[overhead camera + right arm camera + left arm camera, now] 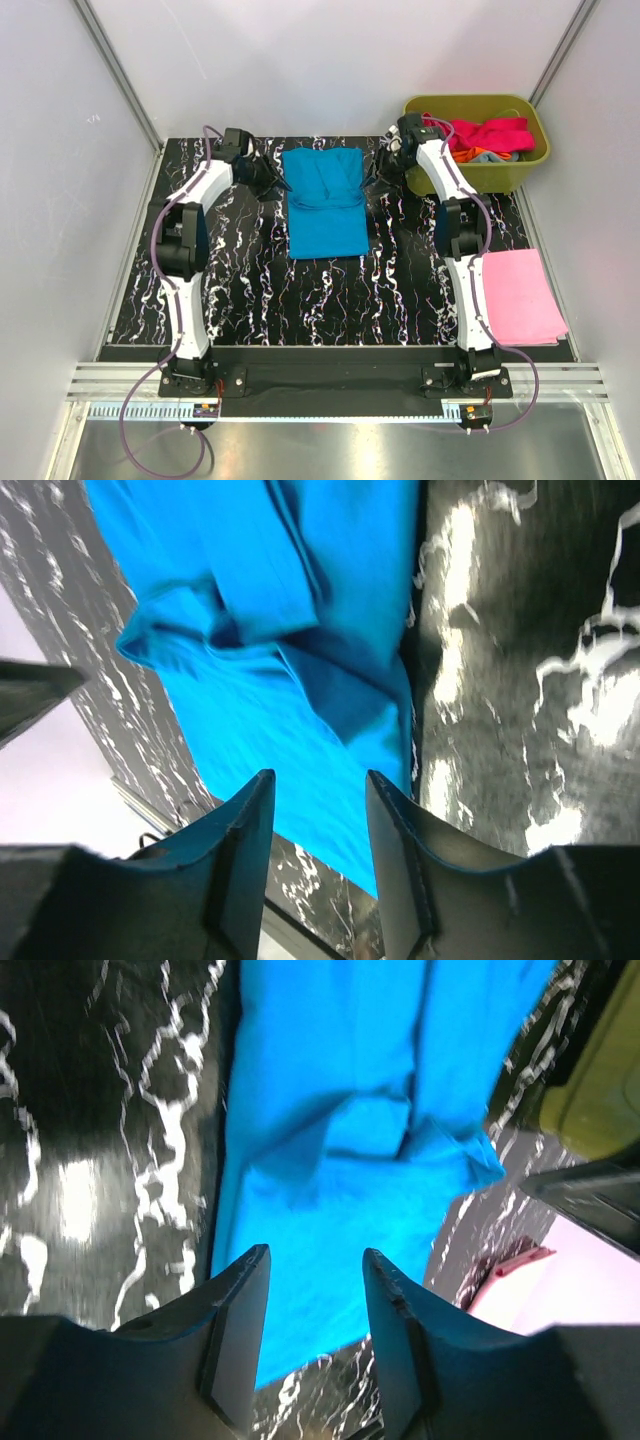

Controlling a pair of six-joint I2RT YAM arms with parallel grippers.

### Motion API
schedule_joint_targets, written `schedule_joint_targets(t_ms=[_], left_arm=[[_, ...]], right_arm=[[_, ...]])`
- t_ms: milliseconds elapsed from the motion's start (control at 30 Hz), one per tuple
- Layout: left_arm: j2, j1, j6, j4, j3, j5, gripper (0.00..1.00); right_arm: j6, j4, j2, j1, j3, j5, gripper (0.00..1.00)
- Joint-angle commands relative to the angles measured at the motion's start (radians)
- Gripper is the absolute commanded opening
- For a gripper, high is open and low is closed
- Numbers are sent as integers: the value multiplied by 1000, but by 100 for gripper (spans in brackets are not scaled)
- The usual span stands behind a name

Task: Fold and stack the t-shirts
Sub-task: Fold the tshirt

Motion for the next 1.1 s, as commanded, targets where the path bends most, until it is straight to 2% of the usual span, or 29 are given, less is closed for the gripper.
schedule_joint_targets(t_ms=[0,167,300,500,767,1067], left_arm=[[-139,-23,46,1,-69,7,45],[-191,-110,55,37,-184,-27,39],[-169,-152,25,89,-212,-45,37],[-99,-156,3,128,-194,-65,35],[15,-156,-4,140,-102,-48,35],[128,-129,-35,162,36,-38,35]], right_arm=[[-31,-28,-146,15,-65,43,50],[-48,15,-234,92,-221,216,53],[0,71,-257,156,-316,324,57],[31,153,-240,219,-375,427,58],[18,176,-162,227,-305,522,55],[-29,148,-30,227,-81,559,55]])
